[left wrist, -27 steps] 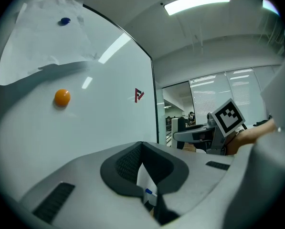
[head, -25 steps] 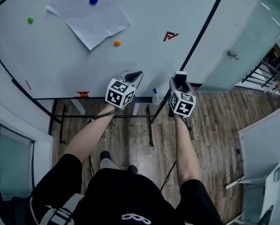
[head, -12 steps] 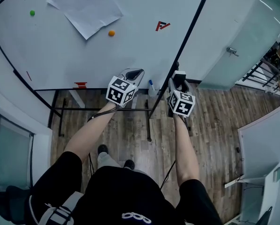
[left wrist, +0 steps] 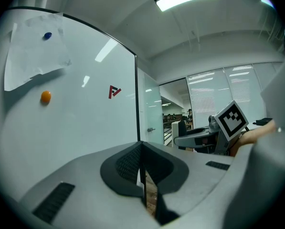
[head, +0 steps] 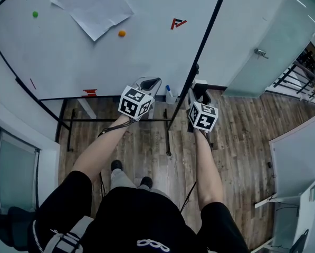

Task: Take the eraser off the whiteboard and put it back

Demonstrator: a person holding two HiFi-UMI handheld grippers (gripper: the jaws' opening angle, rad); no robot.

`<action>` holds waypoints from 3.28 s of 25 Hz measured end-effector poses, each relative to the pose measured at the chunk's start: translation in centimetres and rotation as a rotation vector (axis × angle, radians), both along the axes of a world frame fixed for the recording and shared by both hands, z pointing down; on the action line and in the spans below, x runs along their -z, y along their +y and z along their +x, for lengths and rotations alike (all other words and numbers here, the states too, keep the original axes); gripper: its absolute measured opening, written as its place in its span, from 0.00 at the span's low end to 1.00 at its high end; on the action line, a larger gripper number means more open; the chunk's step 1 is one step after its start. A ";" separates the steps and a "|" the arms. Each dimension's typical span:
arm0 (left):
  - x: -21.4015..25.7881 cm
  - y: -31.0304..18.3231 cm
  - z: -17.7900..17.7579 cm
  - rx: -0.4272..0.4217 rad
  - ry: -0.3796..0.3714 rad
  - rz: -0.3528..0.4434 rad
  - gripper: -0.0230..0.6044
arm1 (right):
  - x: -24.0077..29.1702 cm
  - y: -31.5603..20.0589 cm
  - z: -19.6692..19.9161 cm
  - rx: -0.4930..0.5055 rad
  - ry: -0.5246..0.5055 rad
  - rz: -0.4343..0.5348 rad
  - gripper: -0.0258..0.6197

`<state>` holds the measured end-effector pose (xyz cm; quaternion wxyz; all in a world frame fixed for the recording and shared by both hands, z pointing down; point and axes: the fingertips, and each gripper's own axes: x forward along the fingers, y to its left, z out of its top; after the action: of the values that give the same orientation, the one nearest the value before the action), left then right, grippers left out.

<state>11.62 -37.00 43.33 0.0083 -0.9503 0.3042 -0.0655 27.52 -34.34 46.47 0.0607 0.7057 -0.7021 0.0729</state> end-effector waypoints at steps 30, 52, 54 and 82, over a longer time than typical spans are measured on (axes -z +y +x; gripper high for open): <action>0.5 0.6 -0.5 0.017 0.004 0.014 0.05 | 0.2 0.4 -0.3 0.019 -0.004 -0.005 0.42; 1.1 -6.4 -0.8 0.026 0.022 0.019 0.05 | 1.9 -8.1 -0.7 0.029 0.011 0.005 0.42; 1.1 -7.3 -0.7 0.025 0.020 0.020 0.05 | 2.0 -9.3 -0.6 0.026 0.012 0.005 0.42; 2.4 -15.6 -0.2 0.008 0.026 0.076 0.05 | 2.8 -19.9 -0.5 -0.004 0.014 0.006 0.42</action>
<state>11.41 -52.57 40.91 0.0401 -0.9489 0.3103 -0.0415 26.98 -54.21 43.66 0.0633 0.7076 -0.7007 0.0661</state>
